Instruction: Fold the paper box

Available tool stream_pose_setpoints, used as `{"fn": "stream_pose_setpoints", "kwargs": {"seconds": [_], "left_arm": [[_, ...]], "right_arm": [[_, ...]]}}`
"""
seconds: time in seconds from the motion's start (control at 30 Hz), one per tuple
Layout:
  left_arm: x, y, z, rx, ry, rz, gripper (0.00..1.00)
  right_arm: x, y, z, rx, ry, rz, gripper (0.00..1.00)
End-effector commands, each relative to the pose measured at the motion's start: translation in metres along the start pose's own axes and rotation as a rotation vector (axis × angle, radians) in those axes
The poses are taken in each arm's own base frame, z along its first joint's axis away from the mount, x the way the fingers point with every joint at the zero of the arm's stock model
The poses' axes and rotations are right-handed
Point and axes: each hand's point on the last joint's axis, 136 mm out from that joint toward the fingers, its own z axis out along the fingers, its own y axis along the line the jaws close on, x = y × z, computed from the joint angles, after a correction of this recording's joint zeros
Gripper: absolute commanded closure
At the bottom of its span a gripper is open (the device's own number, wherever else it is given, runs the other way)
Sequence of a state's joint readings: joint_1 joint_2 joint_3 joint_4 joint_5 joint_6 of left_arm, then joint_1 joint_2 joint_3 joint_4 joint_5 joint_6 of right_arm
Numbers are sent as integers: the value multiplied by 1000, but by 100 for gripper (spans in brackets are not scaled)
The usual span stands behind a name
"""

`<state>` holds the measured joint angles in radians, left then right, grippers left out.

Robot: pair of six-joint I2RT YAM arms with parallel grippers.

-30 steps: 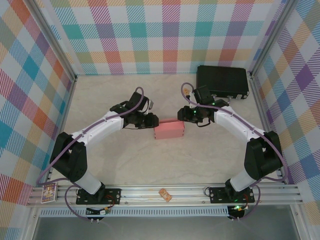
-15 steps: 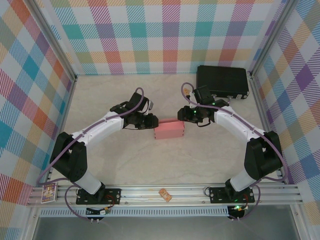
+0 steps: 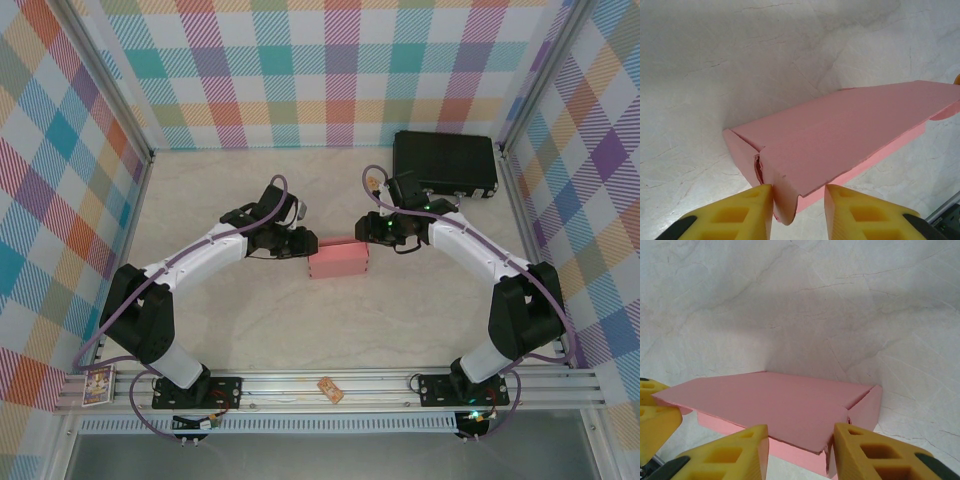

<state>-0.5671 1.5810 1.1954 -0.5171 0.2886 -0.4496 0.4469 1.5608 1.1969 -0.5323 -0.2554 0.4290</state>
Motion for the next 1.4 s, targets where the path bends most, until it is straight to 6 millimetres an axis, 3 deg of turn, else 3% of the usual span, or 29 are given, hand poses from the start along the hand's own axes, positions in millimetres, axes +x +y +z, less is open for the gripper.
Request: {"fn": "stream_pose_setpoints", "kwargs": {"seconds": [0.0, 0.27, 0.8, 1.37], "left_arm": [[-6, -8, -10, 43, -34, -1, 64], [-8, -8, -12, 44, -43, -8, 63], [-1, 4, -4, 5, -14, -9, 75], [14, 14, 2, -18, 36, 2, 83]], "right_arm": [[9, -2, -1, -2, 24, -6, 62], [8, -2, -1, -3, 23, -5, 61], [9, -2, 0, -2, 28, -7, 62], [25, -12, 4, 14, 68, -6, 79]]}}
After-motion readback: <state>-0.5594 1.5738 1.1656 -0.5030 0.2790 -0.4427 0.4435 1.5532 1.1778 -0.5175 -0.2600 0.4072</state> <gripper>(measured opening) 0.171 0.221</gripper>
